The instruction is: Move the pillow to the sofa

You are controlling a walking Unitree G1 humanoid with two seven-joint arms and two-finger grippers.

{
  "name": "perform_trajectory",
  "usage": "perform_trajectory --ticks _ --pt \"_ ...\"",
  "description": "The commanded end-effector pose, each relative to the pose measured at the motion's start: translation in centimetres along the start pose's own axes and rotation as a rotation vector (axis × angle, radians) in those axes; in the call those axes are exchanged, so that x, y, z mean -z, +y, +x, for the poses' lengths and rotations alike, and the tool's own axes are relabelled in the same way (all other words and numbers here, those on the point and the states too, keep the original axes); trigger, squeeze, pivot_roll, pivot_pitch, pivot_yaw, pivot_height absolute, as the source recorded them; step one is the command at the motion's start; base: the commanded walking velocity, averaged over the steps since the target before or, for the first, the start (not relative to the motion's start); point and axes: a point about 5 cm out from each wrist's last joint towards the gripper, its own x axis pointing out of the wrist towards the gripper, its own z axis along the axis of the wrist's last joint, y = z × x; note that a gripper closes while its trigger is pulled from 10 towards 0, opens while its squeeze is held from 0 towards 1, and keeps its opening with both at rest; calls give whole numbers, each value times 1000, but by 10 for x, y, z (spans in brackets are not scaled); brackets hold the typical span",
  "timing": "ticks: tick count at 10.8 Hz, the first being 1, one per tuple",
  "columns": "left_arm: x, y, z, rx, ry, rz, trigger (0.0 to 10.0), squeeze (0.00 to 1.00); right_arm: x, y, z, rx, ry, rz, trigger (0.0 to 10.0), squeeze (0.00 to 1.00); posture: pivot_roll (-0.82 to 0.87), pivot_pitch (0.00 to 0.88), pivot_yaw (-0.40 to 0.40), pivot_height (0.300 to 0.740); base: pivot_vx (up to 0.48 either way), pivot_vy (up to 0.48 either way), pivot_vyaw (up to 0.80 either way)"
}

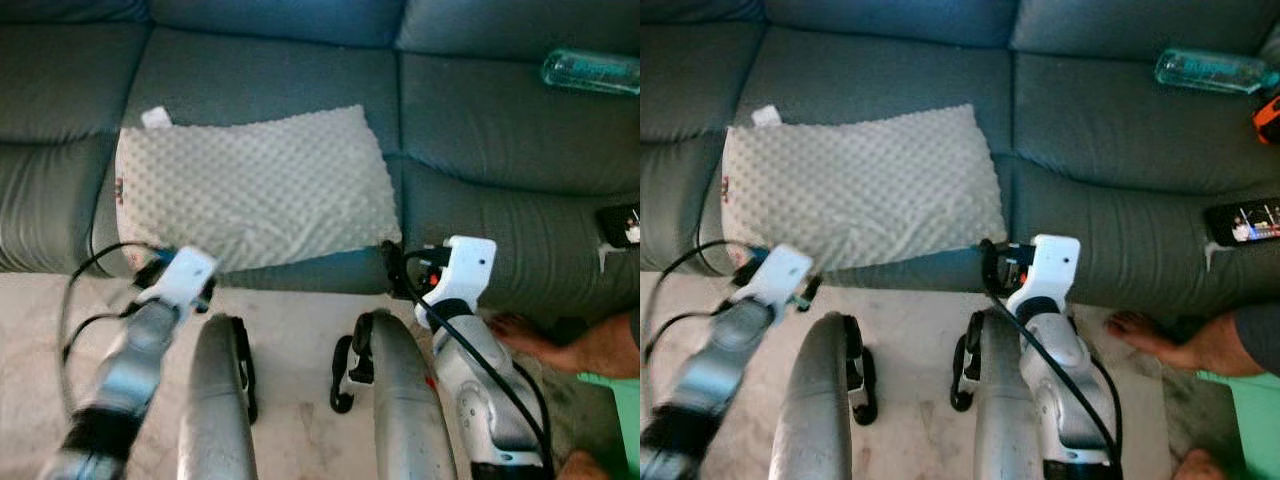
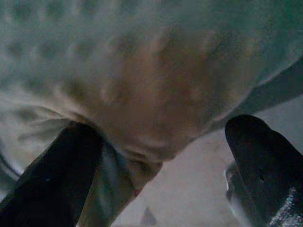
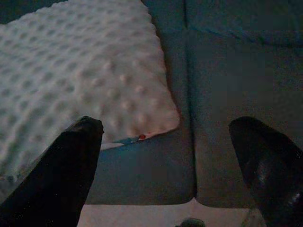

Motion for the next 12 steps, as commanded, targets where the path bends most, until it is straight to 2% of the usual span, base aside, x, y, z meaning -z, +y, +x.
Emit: perform_trajectory --ticks 1,4,7,9,12 --pt "10 -14 3 35 31 16 10000 0 0 -6 -5 27 9 11 10000 0 -45 371 -21 630 0 0 0" --pt "2 -14 19 -11 2 27 10000 0 -1 -8 -6 38 13 6 10000 0 -56 373 -28 630 0 0 0" --pt "-7 1 31 -121 -14 46 10000 0 -1 -7 -4 30 17 1 10000 0 -59 370 -33 630 0 0 0" --pt "-16 8 37 -156 -37 33 10000 0 -1 -6 -4 26 17 1 10000 0 -62 365 -32 630 0 0 0" --pt "-11 20 37 -210 -36 56 10000 0 1 -7 -5 23 23 1 10000 0 -59 362 -32 630 0 0 0"
